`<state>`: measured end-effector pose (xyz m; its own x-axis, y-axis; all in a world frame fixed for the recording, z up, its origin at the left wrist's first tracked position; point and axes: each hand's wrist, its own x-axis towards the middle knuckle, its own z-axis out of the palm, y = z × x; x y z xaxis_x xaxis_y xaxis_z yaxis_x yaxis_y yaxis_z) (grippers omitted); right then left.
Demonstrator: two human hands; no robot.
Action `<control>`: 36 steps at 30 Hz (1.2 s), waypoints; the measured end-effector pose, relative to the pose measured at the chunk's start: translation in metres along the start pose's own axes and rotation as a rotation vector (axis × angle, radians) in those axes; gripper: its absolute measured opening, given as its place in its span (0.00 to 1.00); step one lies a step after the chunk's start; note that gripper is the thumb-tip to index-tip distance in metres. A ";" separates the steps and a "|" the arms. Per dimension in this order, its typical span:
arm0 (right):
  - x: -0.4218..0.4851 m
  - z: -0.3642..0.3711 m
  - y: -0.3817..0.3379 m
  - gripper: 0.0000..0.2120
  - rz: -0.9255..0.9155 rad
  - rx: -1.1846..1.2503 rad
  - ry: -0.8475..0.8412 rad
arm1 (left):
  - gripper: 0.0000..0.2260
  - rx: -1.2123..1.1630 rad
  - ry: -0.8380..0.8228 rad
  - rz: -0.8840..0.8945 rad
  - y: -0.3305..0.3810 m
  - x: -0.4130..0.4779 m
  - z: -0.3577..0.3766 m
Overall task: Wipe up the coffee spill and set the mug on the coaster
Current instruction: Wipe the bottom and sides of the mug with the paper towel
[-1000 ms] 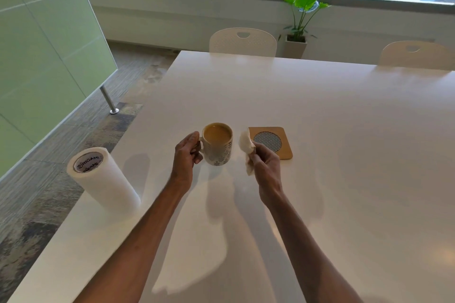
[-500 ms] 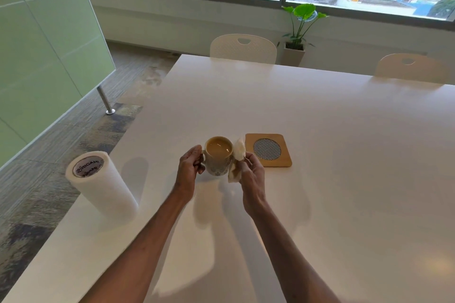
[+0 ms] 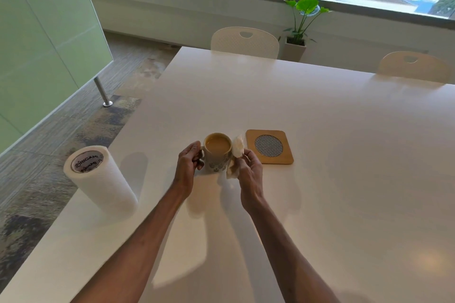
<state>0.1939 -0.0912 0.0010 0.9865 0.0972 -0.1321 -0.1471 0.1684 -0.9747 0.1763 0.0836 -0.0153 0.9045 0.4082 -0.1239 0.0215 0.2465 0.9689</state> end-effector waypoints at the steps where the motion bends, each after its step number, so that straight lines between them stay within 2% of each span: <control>1: 0.000 0.000 0.000 0.08 -0.001 -0.002 0.000 | 0.17 -0.002 0.003 -0.004 0.000 0.001 0.000; 10: 0.001 0.002 0.003 0.07 -0.011 -0.010 0.005 | 0.17 0.004 0.007 0.008 -0.001 0.002 -0.001; 17: -0.001 0.004 0.001 0.07 -0.014 -0.016 0.015 | 0.15 0.181 -0.015 0.080 0.001 0.001 -0.005; 22: -0.003 0.005 -0.002 0.09 -0.014 -0.010 0.028 | 0.15 0.416 0.062 0.164 0.000 0.002 -0.008; 27: -0.006 0.004 -0.002 0.10 -0.019 -0.032 0.068 | 0.13 0.553 0.133 0.240 0.000 -0.010 -0.006; 31: -0.013 0.002 -0.001 0.10 -0.042 -0.076 0.122 | 0.11 0.598 0.207 0.305 -0.002 -0.027 -0.004; 36: -0.032 0.000 0.002 0.10 -0.046 -0.087 0.182 | 0.15 0.623 0.264 0.315 -0.008 -0.056 -0.003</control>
<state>0.1621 -0.0937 0.0031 0.9900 -0.0886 -0.1095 -0.1023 0.0828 -0.9913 0.1244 0.0609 -0.0170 0.7770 0.5940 0.2082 0.0870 -0.4290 0.8991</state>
